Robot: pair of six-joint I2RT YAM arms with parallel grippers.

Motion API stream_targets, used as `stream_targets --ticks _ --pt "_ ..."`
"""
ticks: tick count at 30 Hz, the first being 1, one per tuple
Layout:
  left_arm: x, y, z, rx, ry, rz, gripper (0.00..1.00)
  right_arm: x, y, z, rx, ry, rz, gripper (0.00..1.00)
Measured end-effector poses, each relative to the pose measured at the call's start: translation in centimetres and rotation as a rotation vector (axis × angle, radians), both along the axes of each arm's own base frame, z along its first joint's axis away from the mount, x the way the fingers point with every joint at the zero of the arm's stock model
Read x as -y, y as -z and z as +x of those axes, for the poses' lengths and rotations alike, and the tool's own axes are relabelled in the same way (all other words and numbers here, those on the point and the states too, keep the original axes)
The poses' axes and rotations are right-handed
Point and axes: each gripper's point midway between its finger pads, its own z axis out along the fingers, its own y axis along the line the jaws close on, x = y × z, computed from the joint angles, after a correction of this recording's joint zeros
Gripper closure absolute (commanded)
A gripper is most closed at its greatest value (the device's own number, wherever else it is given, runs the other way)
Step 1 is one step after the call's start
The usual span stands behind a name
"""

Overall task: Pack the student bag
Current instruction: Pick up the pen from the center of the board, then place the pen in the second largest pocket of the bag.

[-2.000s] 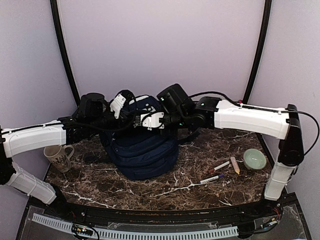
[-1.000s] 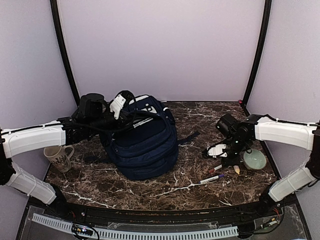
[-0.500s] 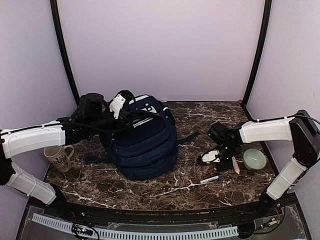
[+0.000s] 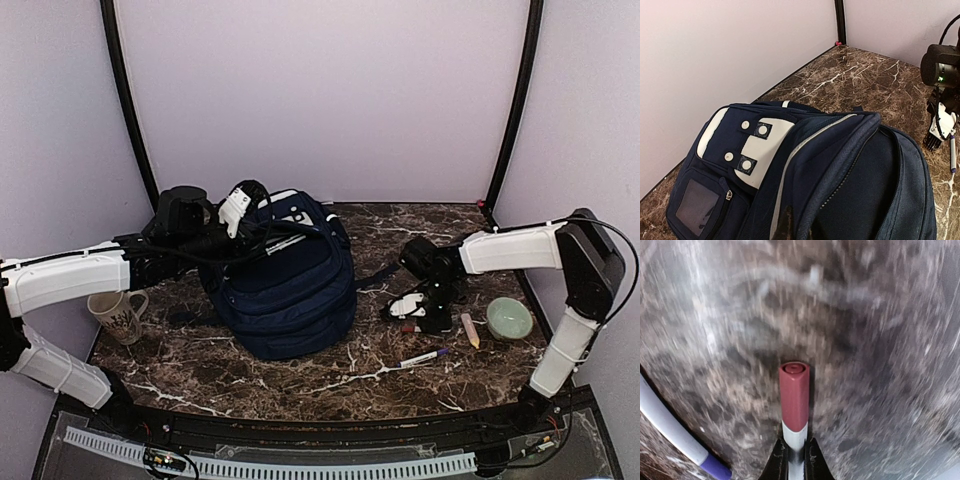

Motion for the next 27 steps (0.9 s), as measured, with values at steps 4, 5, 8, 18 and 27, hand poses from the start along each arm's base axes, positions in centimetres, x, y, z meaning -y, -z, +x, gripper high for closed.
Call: stream_targets --ticks 4,5,8,18,27 --pt "0.0 0.0 0.0 0.001 0.001 0.001 1.00 -3.4 -1.7 0.0 0.013 -0.064 0.042 0.99" --pt "0.0 0.0 0.0 0.001 0.001 0.001 1.00 -4.8 -2.6 -0.1 0.026 -0.090 0.060 0.99" --pt "0.0 0.0 0.0 0.001 0.001 0.001 1.00 -9.3 -5.8 0.0 0.091 -0.169 0.134 0.99" --pt "0.0 0.0 0.0 0.001 0.000 0.000 1.00 -21.7 -17.7 0.1 0.439 -0.387 0.394 1.00" --pt "-0.1 -0.2 -0.1 0.003 0.000 -0.002 1.00 -28.3 -20.3 5.0 0.828 -0.391 0.409 0.70"
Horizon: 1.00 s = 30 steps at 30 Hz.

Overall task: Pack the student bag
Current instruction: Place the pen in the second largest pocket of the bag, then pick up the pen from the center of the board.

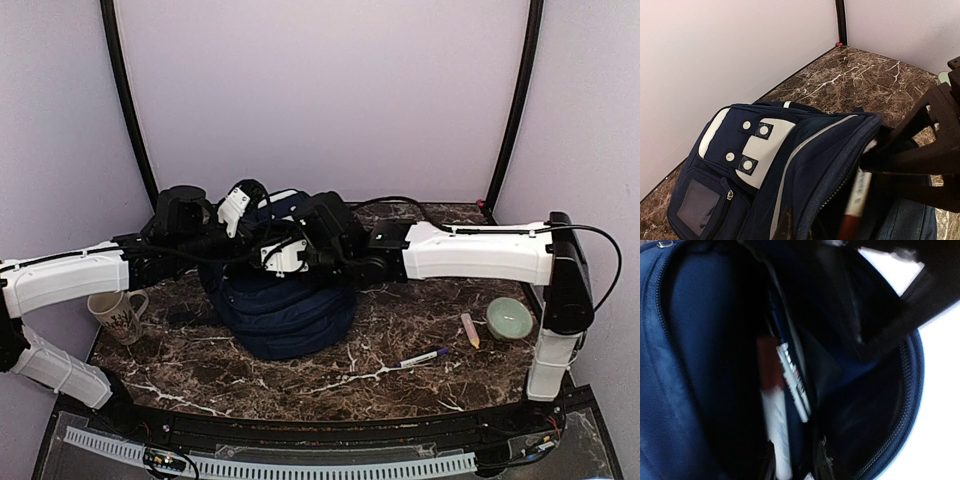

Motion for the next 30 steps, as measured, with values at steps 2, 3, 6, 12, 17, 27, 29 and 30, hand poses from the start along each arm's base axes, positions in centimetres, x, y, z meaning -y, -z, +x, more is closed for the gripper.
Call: stream_targets --ticks 2,3,6,12,17,27,29,30 --pt "0.0 0.0 0.0 0.001 -0.001 0.000 1.00 -0.1 0.3 1.1 0.060 0.039 0.003 0.70" --pt "0.0 -0.1 0.0 0.001 -0.001 -0.001 1.00 0.0 0.5 1.3 0.068 0.051 0.002 0.70" --pt "0.0 -0.1 0.0 0.002 0.000 -0.001 1.00 0.4 0.1 1.4 0.065 0.081 0.017 0.70" --pt "-0.1 -0.2 -0.1 0.003 0.000 -0.002 1.00 3.0 -2.2 -0.4 -0.024 0.112 0.075 0.70" --pt "-0.1 -0.3 -0.1 0.004 0.000 -0.002 1.00 6.3 -3.2 -3.1 -0.152 0.106 0.125 0.70" --pt "-0.1 -0.3 -0.1 0.005 0.000 -0.001 1.00 16.3 5.6 -6.6 -0.581 0.171 0.010 0.70" --pt "-0.1 -0.3 -0.1 0.006 0.000 0.000 1.00 18.2 7.6 -7.5 -0.658 0.197 -0.037 0.70" --pt "-0.1 -0.3 -0.1 0.006 0.000 0.000 1.00 19.0 8.5 -7.9 -0.695 0.208 -0.058 0.70"
